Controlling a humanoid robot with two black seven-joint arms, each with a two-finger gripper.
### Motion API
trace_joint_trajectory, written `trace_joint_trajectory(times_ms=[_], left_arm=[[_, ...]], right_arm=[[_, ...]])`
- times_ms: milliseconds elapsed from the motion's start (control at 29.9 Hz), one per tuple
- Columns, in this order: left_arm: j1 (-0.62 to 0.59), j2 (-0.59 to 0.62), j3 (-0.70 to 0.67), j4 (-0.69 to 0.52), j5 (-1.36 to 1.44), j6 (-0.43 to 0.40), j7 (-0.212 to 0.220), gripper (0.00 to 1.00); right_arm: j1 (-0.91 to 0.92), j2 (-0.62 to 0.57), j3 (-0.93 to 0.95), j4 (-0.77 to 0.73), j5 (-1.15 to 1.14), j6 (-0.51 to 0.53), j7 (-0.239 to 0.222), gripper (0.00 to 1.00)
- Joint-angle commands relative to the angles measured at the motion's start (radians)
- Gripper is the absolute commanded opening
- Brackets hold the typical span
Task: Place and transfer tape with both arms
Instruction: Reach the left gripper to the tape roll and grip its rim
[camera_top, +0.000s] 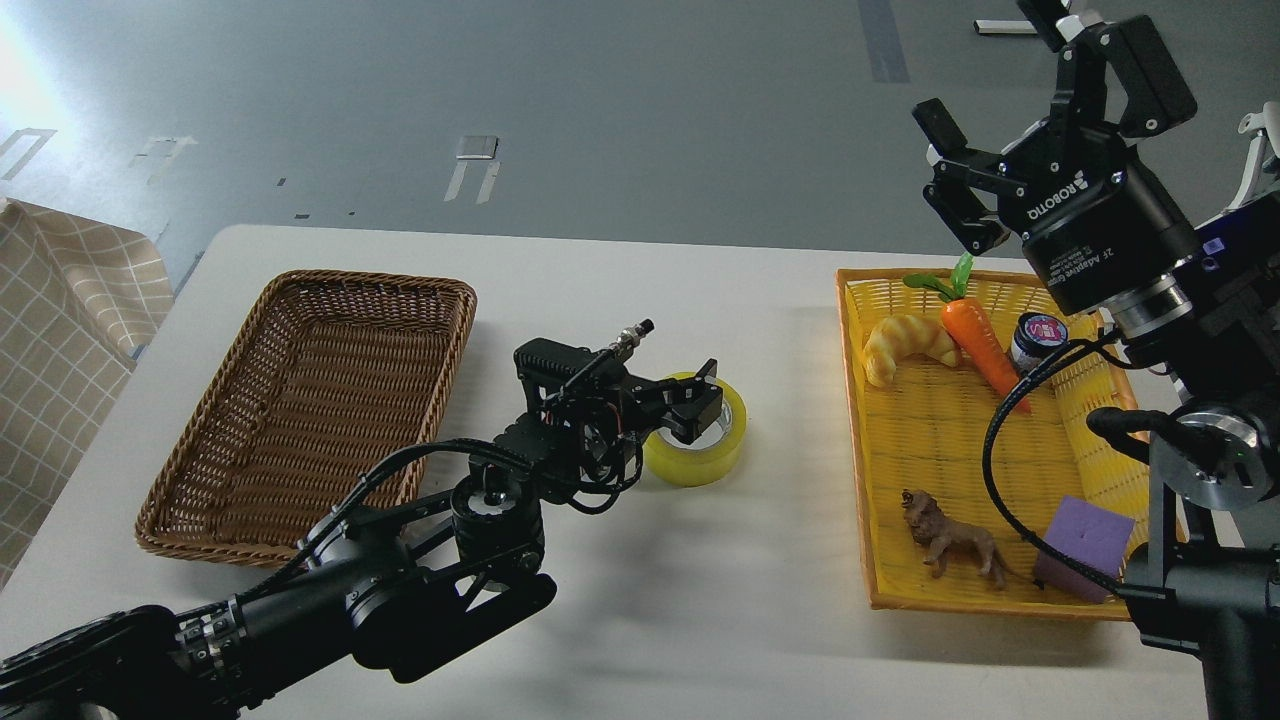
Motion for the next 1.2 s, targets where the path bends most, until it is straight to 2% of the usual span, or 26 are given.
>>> trace_joint_trajectory(times_ms=[0,234,468,1171], left_arm=[[0.000,-0.003,0.003,0.008,0.000,0.000,0.000,0.98],[0.003,-0.006,0.003,0.063,0.000,-0.006,0.000,0.98],[0.011,-0.071,0.000,0.077,0.000,-0.005,0.000,0.98],[0.014,-0.074,0.003,0.176,0.000,-0.006,0.000,0.97]], right_arm=[[-0.006,0.000,0.000,0.000,0.000,0.000,0.000,1.00],[-0.009,0.000,0.000,0.000,-0.002,-0.001,0.000,1.00],[-0.027,0.000,0.001,-0.005,-0.002,-0.001,0.000,1.00],[-0.040,0.000,0.008,-0.006,-0.002,-0.008,0.003,1.00]])
